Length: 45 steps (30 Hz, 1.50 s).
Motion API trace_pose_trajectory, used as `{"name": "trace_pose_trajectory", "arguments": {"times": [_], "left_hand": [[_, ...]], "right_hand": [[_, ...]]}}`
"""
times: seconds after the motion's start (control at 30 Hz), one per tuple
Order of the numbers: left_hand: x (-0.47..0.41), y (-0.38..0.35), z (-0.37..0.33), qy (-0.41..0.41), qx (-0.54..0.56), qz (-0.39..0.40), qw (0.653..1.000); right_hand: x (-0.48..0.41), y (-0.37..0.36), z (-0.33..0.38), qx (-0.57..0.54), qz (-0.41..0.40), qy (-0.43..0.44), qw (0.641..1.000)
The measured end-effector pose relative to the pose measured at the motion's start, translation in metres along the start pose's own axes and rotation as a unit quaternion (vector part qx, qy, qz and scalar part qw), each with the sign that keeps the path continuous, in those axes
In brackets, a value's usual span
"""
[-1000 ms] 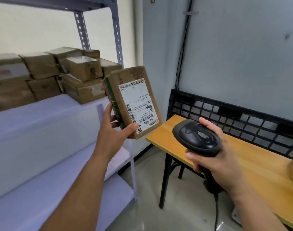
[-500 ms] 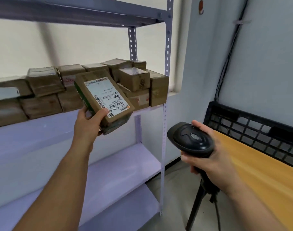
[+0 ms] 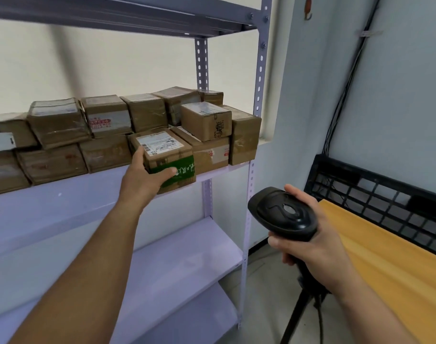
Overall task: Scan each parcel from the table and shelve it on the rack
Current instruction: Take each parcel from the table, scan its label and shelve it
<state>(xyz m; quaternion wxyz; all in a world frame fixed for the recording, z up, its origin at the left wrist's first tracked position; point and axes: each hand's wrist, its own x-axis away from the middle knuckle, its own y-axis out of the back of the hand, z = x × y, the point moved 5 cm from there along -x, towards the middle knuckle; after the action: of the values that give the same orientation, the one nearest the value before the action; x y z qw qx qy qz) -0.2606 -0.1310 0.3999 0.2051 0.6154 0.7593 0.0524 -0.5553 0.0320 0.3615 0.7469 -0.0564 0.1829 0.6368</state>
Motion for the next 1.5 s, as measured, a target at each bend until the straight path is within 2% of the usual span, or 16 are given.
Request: {"name": "trace_pose_trajectory", "arguments": {"times": [0.1,0.37,0.53,0.6,0.67,0.87,1.03,1.17,1.5], "left_hand": [[-0.004,-0.001,0.007,-0.015,-0.045,-0.038,0.998],[0.003,-0.010,0.014,-0.038,-0.055,-0.073,0.995],[0.045,-0.022,0.010,-0.109,-0.147,-0.148,0.972],[0.074,-0.035,0.006,-0.141,-0.171,-0.155,0.963],[0.101,-0.057,0.005,-0.162,-0.169,-0.125,0.964],[0.186,-0.135,-0.001,-0.180,-0.140,0.034,0.973],[0.257,-0.182,-0.016,-0.183,-0.160,0.090,0.966],[0.314,-0.217,-0.034,-0.243,-0.191,0.128,0.942],[0.455,-0.313,-0.094,-0.275,-0.157,0.247,0.916]], "right_hand": [[-0.002,0.004,0.001,0.003,-0.011,0.008,1.000],[0.010,0.016,0.000,0.011,-0.020,0.012,1.000],[0.030,0.028,0.003,0.003,-0.027,0.009,1.000],[0.041,0.035,0.003,-0.002,-0.028,0.008,1.000],[0.055,0.045,0.002,-0.002,-0.034,0.008,0.999],[0.116,0.092,0.004,0.023,-0.071,-0.013,0.997],[0.182,0.138,0.010,0.032,-0.106,-0.033,0.993],[0.234,0.179,0.017,0.038,-0.133,-0.040,0.990],[0.362,0.289,0.031,0.047,-0.240,-0.063,0.968]]}}
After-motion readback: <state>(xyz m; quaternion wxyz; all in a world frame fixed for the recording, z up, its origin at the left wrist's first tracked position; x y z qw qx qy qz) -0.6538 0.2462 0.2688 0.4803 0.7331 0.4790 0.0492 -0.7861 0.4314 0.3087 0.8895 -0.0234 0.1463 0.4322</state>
